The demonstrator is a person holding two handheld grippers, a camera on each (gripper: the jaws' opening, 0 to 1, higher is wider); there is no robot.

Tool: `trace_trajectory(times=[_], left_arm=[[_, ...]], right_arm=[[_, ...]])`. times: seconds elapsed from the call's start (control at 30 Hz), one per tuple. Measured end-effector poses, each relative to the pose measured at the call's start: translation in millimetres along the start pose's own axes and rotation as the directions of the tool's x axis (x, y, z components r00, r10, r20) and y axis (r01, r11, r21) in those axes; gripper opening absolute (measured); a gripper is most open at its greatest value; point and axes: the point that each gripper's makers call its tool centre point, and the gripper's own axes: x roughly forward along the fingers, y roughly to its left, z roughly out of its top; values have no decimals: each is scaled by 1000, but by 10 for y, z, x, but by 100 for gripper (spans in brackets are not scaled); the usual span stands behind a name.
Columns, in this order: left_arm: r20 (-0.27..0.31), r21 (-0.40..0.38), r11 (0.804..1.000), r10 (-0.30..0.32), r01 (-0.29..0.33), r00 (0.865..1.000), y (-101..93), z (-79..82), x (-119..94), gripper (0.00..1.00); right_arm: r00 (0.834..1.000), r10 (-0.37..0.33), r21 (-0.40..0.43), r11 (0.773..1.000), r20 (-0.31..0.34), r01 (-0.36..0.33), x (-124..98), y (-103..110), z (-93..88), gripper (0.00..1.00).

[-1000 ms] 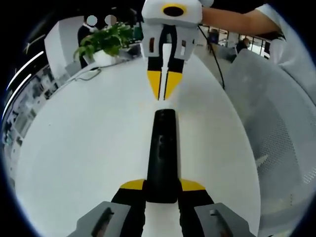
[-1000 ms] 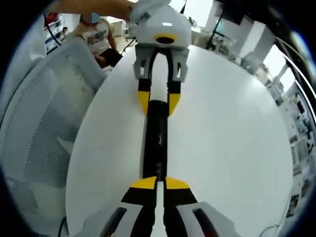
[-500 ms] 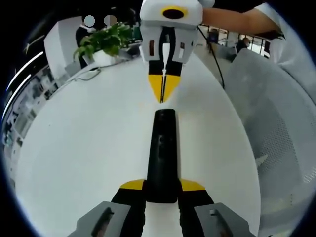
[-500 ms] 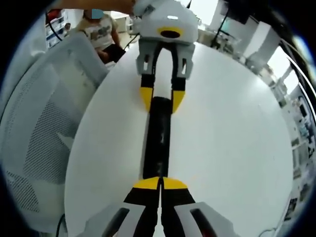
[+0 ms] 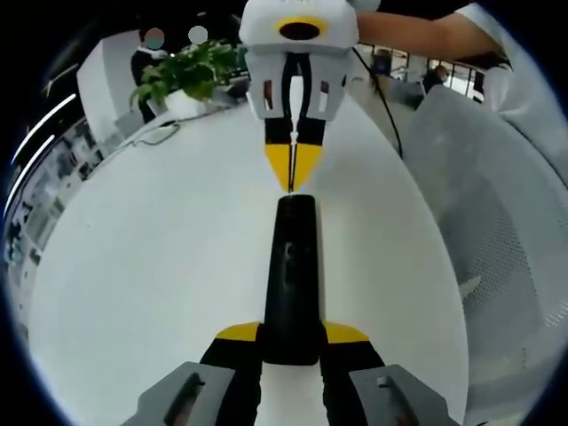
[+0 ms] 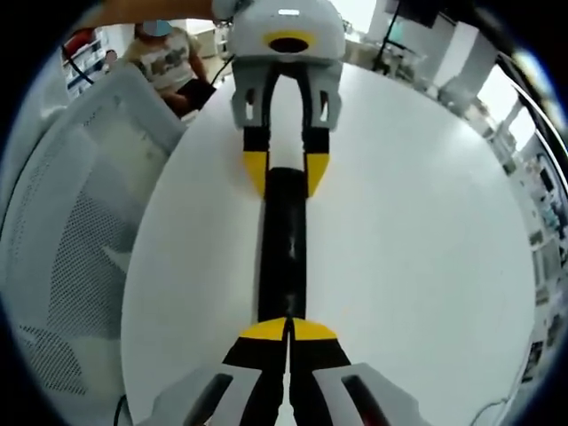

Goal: Press the specified remote control buttons in sequence, fully releasing each button before pressing the next.

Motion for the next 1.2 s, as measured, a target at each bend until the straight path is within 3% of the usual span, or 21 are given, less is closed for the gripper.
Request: trace_trajectory(times=[1.2], left_arm=[[25,-7,1000,4,-4,1000,-22,11,-16,24]], right_arm=[[999,12,-13,1000,-30,-12,63,18,8,0]])
